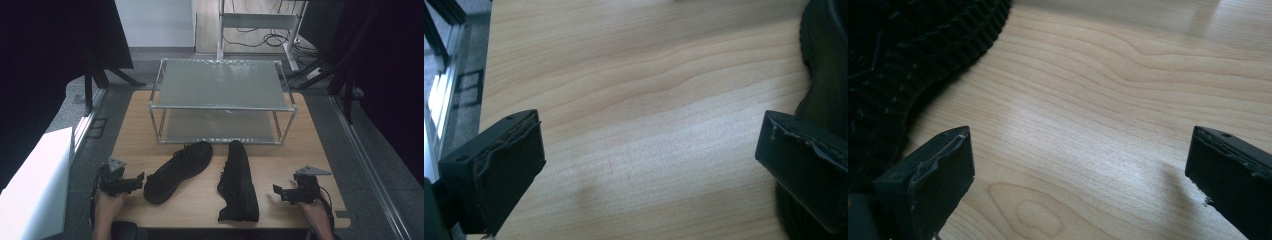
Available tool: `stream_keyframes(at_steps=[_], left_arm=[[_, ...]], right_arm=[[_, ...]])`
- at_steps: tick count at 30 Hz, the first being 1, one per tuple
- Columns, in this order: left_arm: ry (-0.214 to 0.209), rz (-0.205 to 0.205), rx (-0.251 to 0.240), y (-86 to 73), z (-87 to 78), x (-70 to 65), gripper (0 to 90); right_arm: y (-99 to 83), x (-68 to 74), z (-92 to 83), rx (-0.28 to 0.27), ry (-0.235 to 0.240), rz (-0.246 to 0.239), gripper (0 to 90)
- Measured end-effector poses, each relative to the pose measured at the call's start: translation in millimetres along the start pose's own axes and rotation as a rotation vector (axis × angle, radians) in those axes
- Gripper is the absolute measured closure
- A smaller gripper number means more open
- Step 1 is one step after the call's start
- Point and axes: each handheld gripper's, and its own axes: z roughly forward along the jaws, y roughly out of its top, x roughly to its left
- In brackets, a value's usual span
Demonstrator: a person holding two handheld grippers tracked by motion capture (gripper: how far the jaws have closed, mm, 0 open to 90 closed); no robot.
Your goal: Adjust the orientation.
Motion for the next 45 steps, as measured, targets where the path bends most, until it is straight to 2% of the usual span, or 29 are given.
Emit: stream_keyframes(at_steps=[4,10,23,27,34,37,41,45], left_arm=[[-0.008,-0.017,-0.026,0.4,-1.6,1.9,0.0],[-0.018,-0.044,-0.039,0.6,-2.3,4.5,0.0],[-0.018,-0.015,-0.014,4.3,5.0,1.9,0.0],[-0.028,0.011,0.007,4.2,8.3,-2.1,0.0],[-0.097,0.030,0.012,2.2,6.5,-3.8,0.0],[-0.120,0.069,0.019,2.2,4.7,-11.7,0.0],[-0.117,0.130,0.038,3.3,3.4,-26.6,0.0],[-0.134,0.154,0.047,3.9,1.9,-39.0,0.0]], right_arm=[[0.5,1.1,1.7,0.005,0.004,-0.011,0.0],[0.3,3.0,3.4,0.017,0.012,-0.019,0.0],[0.6,6.0,6.2,0.027,0.020,-0.032,0.0],[0.8,6.5,6.3,0.027,0.022,-0.030,0.0],[0.7,7.0,6.8,0.030,0.023,-0.033,0.1],[0.7,7.3,7.1,0.030,0.022,-0.037,0.2],[0.8,7.7,7.2,0.033,0.022,-0.038,0.2],[0.7,7.4,7.1,0.031,0.020,-0.039,0.1]])
